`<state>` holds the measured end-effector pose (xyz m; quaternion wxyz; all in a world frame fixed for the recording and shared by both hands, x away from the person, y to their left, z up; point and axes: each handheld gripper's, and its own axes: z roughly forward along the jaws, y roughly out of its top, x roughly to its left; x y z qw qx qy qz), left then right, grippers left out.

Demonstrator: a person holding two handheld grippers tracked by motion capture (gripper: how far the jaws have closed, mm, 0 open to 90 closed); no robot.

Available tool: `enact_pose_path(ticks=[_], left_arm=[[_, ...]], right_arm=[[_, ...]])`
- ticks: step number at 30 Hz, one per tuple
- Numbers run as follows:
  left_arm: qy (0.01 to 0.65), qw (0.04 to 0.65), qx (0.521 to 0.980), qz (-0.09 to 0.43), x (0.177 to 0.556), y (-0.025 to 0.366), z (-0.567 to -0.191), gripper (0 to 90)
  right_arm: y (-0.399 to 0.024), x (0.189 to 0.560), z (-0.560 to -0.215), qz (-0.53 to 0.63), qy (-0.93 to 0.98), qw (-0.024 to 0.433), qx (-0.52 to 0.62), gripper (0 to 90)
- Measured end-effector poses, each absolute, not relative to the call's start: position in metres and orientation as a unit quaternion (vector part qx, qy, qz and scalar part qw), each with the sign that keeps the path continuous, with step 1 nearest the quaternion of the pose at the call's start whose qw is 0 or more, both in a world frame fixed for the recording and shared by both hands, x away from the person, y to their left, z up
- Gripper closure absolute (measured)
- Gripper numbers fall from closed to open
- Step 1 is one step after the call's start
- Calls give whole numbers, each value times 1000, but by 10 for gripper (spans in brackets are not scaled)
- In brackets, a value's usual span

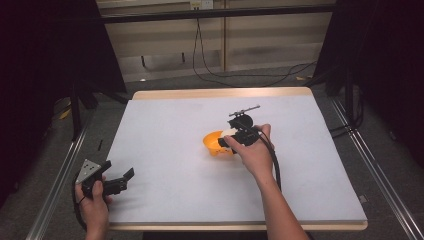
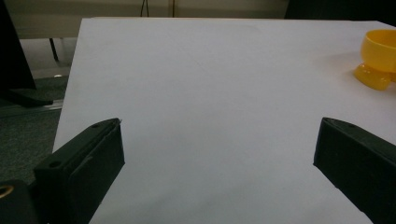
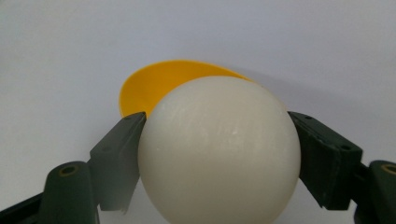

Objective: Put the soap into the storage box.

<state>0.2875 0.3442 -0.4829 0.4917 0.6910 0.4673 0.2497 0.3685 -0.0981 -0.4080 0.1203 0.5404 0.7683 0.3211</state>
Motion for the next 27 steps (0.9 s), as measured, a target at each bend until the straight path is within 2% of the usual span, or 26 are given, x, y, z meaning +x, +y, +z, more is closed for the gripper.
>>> enact_pose_path(ticks=[27], left_arm=[[468, 493, 690, 249, 288, 345, -483, 16]], right_arm=[[-77, 390, -419, 305, 774, 116, 542, 231]])
